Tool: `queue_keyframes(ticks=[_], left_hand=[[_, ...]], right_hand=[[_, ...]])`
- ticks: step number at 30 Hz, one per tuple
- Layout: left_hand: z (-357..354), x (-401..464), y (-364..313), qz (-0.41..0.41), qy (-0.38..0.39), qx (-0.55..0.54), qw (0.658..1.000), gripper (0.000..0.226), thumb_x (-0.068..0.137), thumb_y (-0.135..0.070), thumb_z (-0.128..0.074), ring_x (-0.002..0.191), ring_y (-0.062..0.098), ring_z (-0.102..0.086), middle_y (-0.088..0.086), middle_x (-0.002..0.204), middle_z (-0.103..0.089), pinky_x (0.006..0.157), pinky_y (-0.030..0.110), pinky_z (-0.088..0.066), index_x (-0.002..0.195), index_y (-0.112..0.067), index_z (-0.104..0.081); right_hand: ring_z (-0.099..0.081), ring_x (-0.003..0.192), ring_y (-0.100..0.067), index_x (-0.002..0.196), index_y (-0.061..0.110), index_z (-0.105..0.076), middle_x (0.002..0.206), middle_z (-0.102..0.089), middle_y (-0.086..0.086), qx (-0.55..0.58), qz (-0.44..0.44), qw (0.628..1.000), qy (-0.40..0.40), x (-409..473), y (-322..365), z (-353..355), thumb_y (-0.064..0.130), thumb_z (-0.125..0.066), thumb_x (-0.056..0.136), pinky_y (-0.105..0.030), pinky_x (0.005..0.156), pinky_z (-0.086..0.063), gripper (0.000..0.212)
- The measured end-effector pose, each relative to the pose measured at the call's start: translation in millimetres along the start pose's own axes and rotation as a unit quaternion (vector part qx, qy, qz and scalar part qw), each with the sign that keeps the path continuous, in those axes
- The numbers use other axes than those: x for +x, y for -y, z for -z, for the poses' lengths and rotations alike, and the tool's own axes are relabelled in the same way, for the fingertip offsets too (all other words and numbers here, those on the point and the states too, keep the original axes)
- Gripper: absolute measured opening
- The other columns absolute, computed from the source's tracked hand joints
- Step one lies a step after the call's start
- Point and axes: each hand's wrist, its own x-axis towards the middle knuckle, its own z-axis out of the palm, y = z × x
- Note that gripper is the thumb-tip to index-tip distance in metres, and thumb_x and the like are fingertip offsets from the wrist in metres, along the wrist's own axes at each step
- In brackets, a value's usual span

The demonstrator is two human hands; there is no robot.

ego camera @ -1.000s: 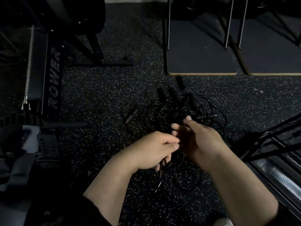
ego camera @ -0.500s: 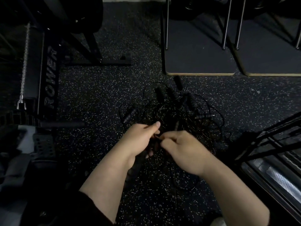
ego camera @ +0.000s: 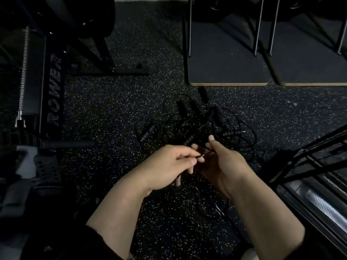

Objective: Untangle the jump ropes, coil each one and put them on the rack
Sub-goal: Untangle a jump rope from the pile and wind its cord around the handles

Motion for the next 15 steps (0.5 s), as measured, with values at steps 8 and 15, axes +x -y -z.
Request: queue_keyframes(ticks=[8, 15], left_hand=[[0.7, -0.7, 4.3, 0.036, 0.047, 0.075, 0.995, 0.024, 0.101, -0.033, -0.06, 0.091, 0.035, -0.072, -0.009, 0.101, -0.076, 0.068, 0.04, -0.058, 0.089, -0.044, -0.079], [8.8, 4.0, 3.3, 0.057, -0.159, 0.021, 0.985, 0.025, 0.103, -0.05, -0.051, 0.044, 0.008, -0.053, -0.004, 0.084, -0.075, 0.047, 0.02, -0.042, 0.102, -0.033, -0.069]], right_hand=[[-0.047, 0.058, -0.017, 0.105, 0.008, -0.067, 0.054, -0.047, 0.002, 0.038, -0.006, 0.994, -0.099, 15.1, 5.4, 14.8, 0.03, -0.043, 0.11, -0.037, 0.074, -0.05, 0.033], [-0.071, 0.073, -0.022, 0.096, 0.018, -0.077, 0.083, -0.077, -0.011, -0.334, 0.116, 0.934, -0.041, 3.4, 7.7, 12.8, 0.036, -0.058, 0.104, -0.037, 0.07, -0.06, 0.027]])
